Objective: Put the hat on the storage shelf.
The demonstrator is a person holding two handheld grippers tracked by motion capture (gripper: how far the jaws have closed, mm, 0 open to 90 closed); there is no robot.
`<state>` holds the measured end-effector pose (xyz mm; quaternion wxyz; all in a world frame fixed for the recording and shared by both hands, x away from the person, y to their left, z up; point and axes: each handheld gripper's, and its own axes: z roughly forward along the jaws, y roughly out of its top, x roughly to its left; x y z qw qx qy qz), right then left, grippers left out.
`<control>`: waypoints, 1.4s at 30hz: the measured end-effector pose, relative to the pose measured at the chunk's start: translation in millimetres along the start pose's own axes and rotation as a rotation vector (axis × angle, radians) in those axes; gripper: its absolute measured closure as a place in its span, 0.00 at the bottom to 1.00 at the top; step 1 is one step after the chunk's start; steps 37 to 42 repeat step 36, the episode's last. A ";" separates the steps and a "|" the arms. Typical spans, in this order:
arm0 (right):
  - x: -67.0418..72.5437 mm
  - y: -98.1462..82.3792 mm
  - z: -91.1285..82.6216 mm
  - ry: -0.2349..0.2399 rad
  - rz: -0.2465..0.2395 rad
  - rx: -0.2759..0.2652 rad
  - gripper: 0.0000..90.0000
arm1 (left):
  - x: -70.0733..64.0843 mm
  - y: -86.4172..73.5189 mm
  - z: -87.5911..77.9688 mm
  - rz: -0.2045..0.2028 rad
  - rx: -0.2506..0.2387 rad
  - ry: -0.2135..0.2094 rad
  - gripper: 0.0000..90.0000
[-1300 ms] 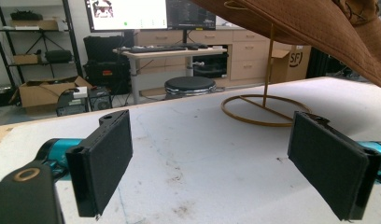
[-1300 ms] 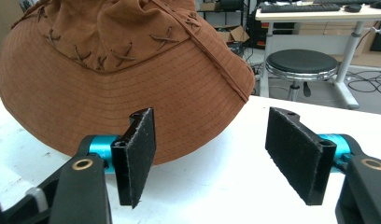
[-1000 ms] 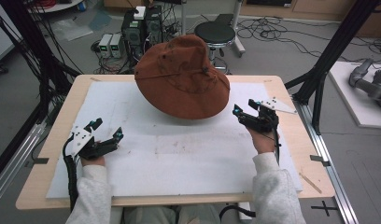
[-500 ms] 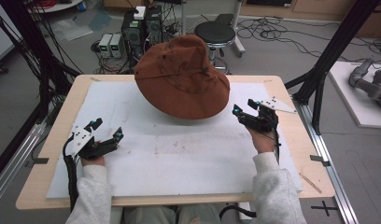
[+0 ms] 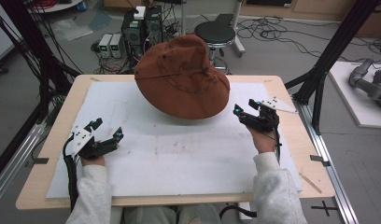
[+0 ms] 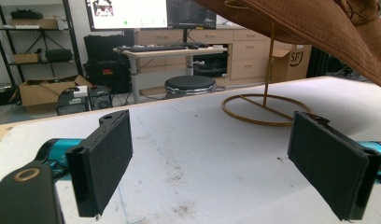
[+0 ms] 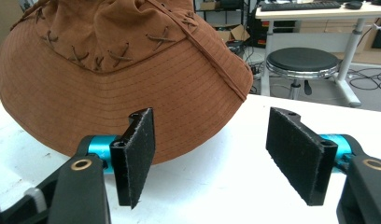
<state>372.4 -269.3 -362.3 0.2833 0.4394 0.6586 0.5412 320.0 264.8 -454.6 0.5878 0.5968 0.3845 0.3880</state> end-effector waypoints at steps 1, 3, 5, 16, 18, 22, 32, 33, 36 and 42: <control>0.0 0.0 0.1 0.001 0.000 0.000 0.37 | 0.0 0.0 0.0 0.000 0.001 0.000 0.16; 0.2 -0.1 0.7 0.001 -0.002 0.003 0.37 | 0.1 0.0 0.0 0.000 0.001 0.000 0.16; 0.4 -0.4 1.5 0.001 -0.003 0.005 0.37 | 0.1 0.0 0.0 0.000 0.001 0.000 0.16; 0.5 -1.2 2.0 0.003 -0.006 0.015 0.36 | 0.0 0.0 0.1 0.001 -0.001 0.000 0.16; 0.7 -1.3 1.9 0.003 -0.005 0.017 0.36 | 0.1 0.0 0.0 0.001 0.000 -0.001 0.16; 1.2 -1.3 1.7 0.004 -0.006 0.019 0.36 | 0.6 0.0 0.0 -0.002 0.000 0.000 0.16; -2.9 2.7 -12.9 -0.013 0.051 -0.017 0.22 | 1.0 0.1 0.3 -0.006 0.003 0.000 0.16; -3.3 2.8 -13.9 -0.010 0.053 -0.020 0.19 | 0.9 0.1 0.2 -0.005 0.002 0.000 0.16; -2.0 4.2 -17.5 0.003 0.054 -0.042 0.17 | 0.8 0.1 0.2 -0.004 0.003 0.000 0.16; -2.0 4.2 -17.5 0.003 0.054 -0.042 0.17 | 0.8 0.1 0.2 -0.004 0.003 0.000 0.16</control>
